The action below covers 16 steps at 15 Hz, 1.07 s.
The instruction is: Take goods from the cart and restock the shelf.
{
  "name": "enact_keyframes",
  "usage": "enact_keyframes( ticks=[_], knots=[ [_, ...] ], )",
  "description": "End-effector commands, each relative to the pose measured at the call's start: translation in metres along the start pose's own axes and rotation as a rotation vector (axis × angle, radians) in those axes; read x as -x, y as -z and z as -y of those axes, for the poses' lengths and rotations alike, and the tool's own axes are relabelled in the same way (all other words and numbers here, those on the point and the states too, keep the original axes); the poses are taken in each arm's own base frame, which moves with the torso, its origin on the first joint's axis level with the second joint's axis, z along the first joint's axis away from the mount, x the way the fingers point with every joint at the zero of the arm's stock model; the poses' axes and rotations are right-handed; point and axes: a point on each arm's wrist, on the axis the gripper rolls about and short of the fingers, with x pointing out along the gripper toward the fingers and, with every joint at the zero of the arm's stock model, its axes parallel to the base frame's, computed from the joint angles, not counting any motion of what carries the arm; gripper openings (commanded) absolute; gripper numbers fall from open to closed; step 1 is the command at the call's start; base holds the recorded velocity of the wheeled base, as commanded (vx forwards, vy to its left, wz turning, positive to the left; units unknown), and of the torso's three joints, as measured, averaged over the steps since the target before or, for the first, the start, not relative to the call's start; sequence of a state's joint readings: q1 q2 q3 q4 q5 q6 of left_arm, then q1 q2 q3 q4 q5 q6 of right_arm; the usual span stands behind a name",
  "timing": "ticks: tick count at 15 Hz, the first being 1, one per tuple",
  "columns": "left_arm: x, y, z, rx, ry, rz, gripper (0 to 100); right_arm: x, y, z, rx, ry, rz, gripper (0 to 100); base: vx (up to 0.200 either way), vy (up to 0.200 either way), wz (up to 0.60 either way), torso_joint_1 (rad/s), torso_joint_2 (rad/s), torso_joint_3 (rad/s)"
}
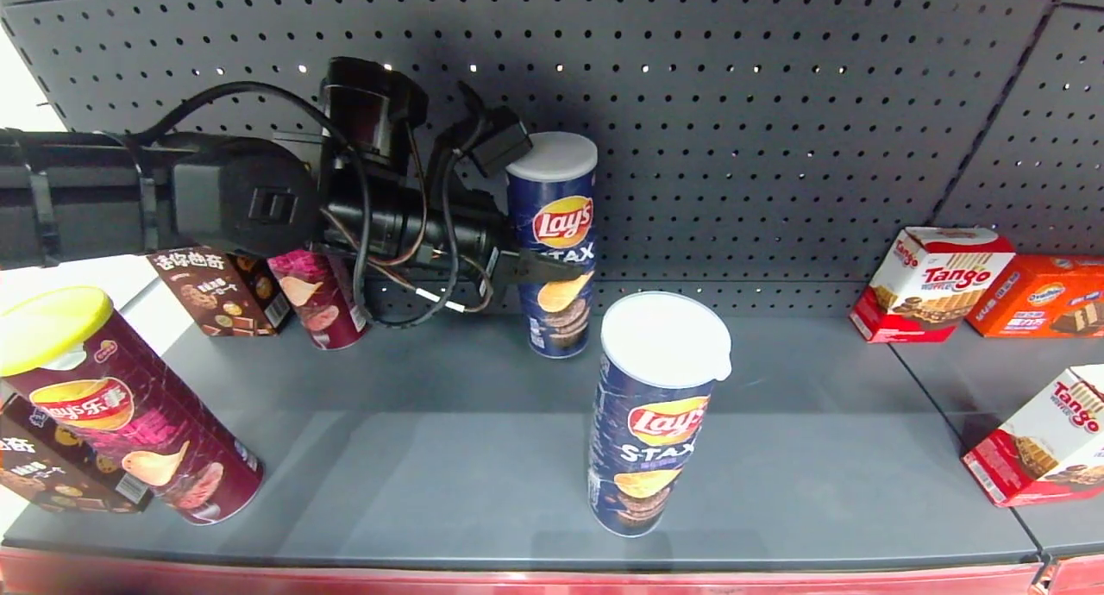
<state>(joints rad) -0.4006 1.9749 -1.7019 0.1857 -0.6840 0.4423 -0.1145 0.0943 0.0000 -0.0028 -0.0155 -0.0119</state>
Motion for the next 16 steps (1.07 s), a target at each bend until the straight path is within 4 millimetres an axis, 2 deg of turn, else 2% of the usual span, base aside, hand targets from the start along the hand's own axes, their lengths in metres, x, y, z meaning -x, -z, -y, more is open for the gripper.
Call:
enact_keyframes(
  ticks=[1, 6, 16],
  knots=[
    [-0.011, 0.007, -0.005, 0.011, 0.009, -0.014, 0, 0.0, 0.0, 0.0, 0.0, 0.0, -0.002, 100, 0.0, 0.0, 0.0, 0.0, 0.0, 0.0],
    [-0.023, 0.015, -0.011, 0.02, 0.015, -0.027, 0, 0.0, 0.0, 0.0, 0.0, -0.001, -0.002, 100, 0.0, 0.0, 0.0, 0.0, 0.0, 0.0],
    [-0.048, 0.025, -0.01, 0.026, 0.052, -0.041, 0, 0.0, 0.0, 0.0, 0.0, -0.001, -0.002, 100, 0.0, 0.0, 0.0, 0.0, 0.0, 0.0]
  ],
)
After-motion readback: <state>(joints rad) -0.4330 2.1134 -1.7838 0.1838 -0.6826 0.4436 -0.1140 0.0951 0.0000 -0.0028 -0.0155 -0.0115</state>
